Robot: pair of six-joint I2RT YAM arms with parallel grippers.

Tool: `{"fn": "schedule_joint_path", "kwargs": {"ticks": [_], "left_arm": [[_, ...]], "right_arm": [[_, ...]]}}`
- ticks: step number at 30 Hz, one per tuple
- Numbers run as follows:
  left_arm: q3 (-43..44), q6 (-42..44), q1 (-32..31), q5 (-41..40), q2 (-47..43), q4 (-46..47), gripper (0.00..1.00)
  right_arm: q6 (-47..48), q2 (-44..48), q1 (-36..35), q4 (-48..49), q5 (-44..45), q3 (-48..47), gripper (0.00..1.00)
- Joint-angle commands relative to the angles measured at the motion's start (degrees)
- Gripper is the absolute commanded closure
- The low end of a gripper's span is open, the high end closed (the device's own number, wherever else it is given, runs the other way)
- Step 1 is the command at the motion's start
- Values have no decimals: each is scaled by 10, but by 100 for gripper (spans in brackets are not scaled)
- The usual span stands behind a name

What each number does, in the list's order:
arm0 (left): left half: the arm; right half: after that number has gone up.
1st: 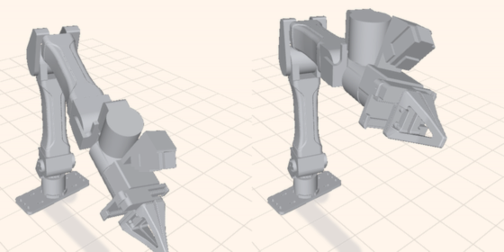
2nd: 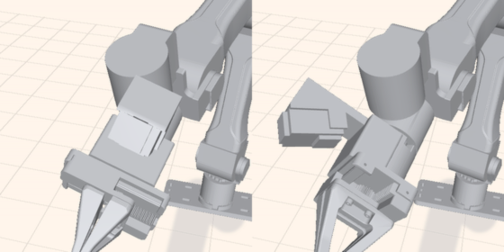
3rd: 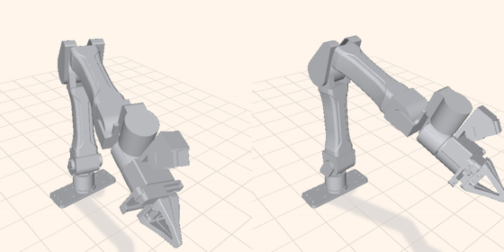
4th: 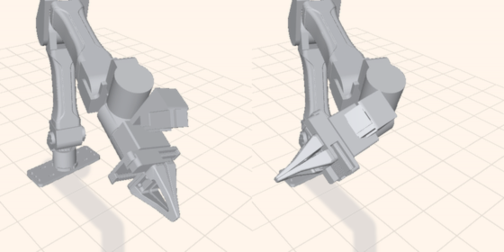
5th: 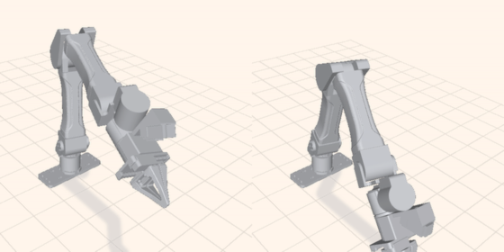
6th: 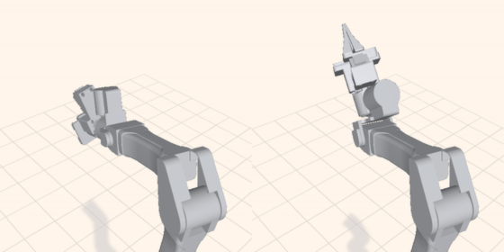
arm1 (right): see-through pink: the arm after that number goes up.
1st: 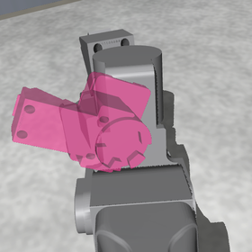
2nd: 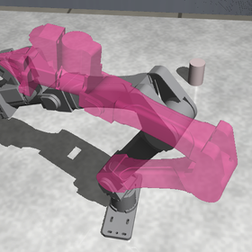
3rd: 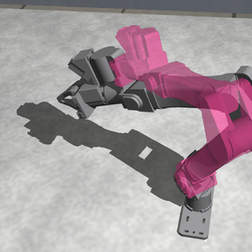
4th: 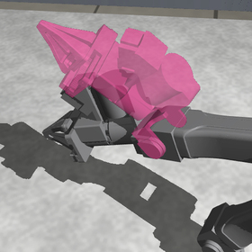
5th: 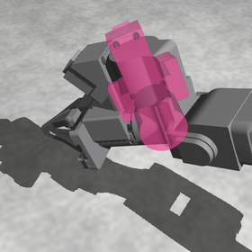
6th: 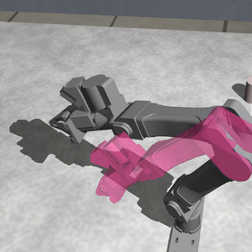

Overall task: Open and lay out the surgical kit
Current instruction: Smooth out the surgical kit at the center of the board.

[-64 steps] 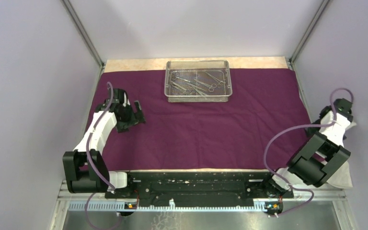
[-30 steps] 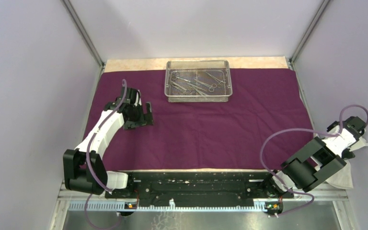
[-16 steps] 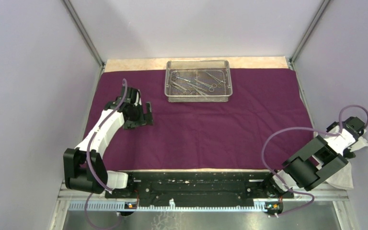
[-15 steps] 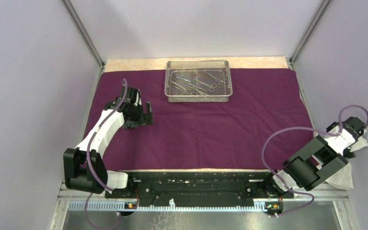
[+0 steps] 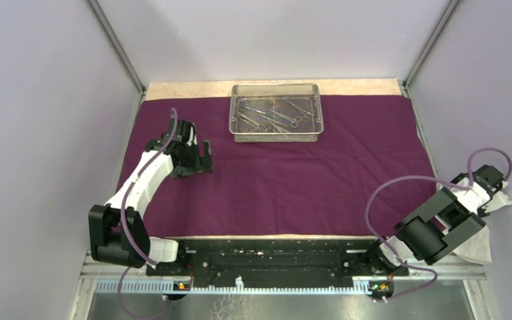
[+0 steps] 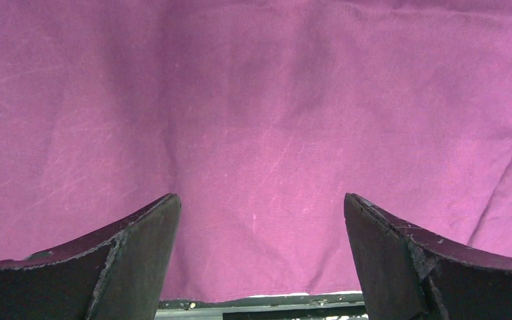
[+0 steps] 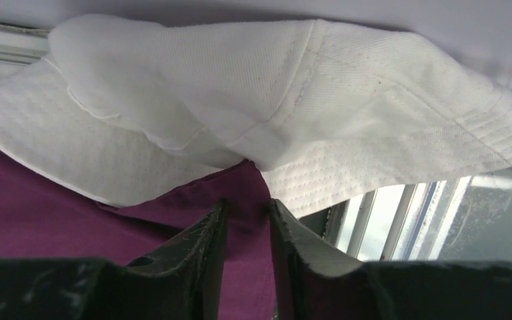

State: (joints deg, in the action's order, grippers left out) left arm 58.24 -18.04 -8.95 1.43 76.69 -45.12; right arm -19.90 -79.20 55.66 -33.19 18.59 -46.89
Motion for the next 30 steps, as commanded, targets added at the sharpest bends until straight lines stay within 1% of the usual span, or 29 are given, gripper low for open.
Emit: {"fn": "schedule_joint_path", "kwargs": {"ticks": [1, 3, 8, 13, 18, 23, 25, 28, 30], "left_arm": [[22, 4, -2, -9, 5, -3, 1], [22, 3, -2, -9, 6, -3, 1], [21, 2, -2, -6, 8, -1, 1], [20, 2, -2, -2, 8, 1, 1], [17, 2, -2, 2, 7, 3, 1], [17, 2, -2, 6, 9, 6, 1], [17, 2, -2, 7, 10, 6, 1], [17, 2, -2, 8, 10, 6, 1], [19, 2, -2, 7, 10, 6, 1]], "right_arm": [[4, -15, 14, 49, -15, 12, 74], [3, -12, 14, 48, -16, 12, 83], [-1, 9, 14, 35, -16, 10, 100], [-21, 29, 14, -2, -27, 3, 100], [-57, 29, 3, -58, -65, -10, 100], [-109, 28, 0, -104, -118, -1, 100], [-132, 32, -13, -117, -119, 5, 100], [-176, 35, -22, -114, -111, 23, 100], [-191, 35, -22, -92, -106, 41, 100]]}}
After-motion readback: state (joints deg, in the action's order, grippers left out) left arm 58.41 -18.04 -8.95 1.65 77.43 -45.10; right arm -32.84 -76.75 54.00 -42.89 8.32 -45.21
